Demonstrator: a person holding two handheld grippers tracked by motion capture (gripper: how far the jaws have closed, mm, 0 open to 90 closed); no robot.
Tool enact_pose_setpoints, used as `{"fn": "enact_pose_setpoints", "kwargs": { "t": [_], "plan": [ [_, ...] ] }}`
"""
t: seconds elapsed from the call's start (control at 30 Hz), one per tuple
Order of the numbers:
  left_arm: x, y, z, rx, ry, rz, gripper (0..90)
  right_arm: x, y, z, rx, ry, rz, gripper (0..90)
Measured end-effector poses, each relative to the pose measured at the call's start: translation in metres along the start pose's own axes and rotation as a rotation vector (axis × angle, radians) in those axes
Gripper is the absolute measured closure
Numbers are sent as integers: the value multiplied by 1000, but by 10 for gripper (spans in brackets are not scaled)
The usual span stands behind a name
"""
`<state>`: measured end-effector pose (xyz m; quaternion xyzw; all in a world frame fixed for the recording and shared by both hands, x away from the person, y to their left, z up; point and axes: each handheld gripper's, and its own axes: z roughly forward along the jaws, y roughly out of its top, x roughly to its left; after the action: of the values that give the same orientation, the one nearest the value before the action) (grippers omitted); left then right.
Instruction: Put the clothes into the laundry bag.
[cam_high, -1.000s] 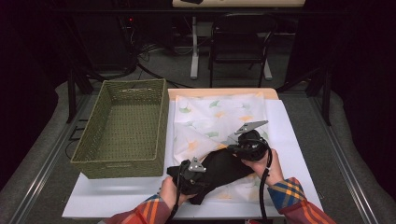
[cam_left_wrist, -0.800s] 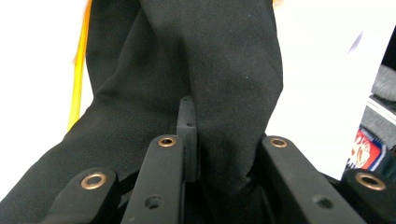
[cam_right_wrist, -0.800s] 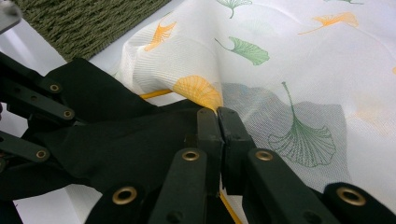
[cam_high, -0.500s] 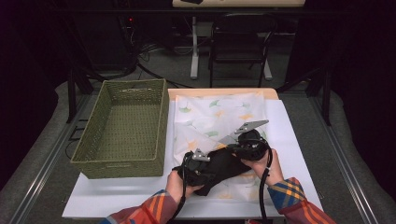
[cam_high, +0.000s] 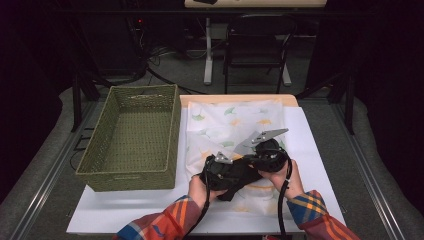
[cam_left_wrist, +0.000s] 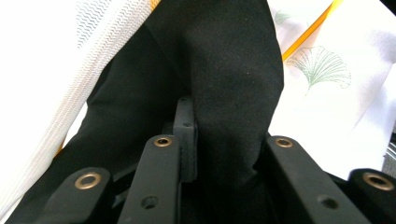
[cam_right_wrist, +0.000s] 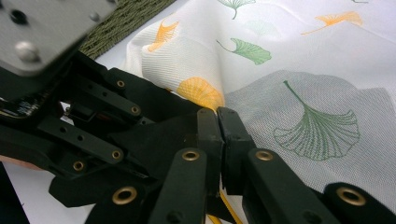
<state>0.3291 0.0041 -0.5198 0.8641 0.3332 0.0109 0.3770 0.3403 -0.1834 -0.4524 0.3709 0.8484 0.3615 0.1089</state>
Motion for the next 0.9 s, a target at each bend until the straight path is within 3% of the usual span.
{"fn": "enact_pose_setpoints", "kwargs": {
  "t": [0.1, 0.33, 0.47, 0.57, 0.8, 0.9],
  "plan": [
    [1, -1, 0, 8, -18, 13, 659, 0, 0, 0, 4, -1, -1, 889],
    [-2, 0, -8, 24, -32, 61, 370, 0, -1, 0, 11, -3, -1, 889],
    [-5, -3, -14, 32, -21, 102, 253, 0, -1, 0, 10, -5, -3, 889],
    [-6, -7, -14, 41, -4, 100, 181, 0, -1, 0, 11, -7, -3, 888],
    [-7, -16, -1, 87, -15, 104, 168, 2, 0, -1, 8, -6, -4, 888],
    [-9, -16, 7, 93, 5, 109, 271, -1, 0, 1, 6, -5, 0, 888]
  ]
}}
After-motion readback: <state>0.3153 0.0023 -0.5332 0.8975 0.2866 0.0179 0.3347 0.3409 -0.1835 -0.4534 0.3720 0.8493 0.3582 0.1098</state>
